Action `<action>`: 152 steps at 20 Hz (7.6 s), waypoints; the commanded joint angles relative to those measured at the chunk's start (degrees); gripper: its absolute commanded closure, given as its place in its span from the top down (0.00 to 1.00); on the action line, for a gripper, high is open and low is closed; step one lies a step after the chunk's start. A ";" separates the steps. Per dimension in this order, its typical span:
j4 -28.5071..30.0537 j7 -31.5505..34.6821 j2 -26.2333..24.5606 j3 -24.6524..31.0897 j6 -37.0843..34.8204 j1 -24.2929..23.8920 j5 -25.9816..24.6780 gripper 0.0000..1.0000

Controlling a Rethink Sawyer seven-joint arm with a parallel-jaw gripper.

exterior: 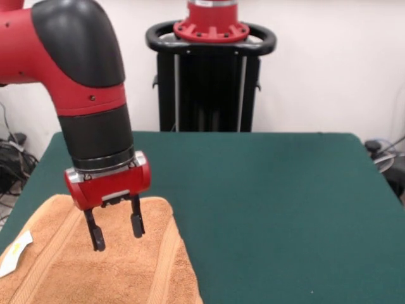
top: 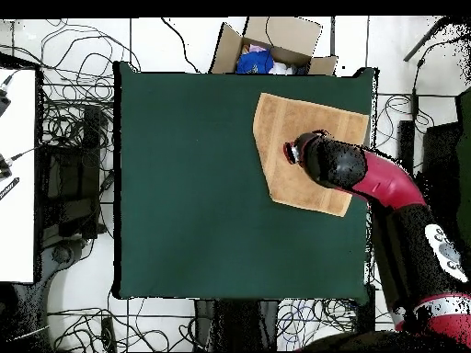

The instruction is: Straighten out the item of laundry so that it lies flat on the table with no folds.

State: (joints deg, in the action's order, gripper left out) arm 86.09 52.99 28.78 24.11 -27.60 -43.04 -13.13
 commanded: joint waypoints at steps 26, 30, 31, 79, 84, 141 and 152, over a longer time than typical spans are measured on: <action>6.75 60.34 -0.76 -38.43 17.55 28.80 15.55 1.00; 11.07 66.47 -0.78 -37.57 20.88 29.67 19.11 1.00; 11.90 67.24 -0.82 -37.61 21.79 30.07 19.68 1.00; 31.92 77.68 3.10 -12.16 45.68 17.91 22.93 1.00; 31.08 77.46 1.55 -14.43 44.59 19.65 25.21 1.00; 23.65 74.57 -7.39 -16.29 48.53 18.06 22.59 1.00; 24.02 71.45 -4.91 -16.92 48.67 18.95 19.93 1.00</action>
State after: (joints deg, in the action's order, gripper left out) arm 115.04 114.55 23.19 0.74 19.76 -26.62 7.70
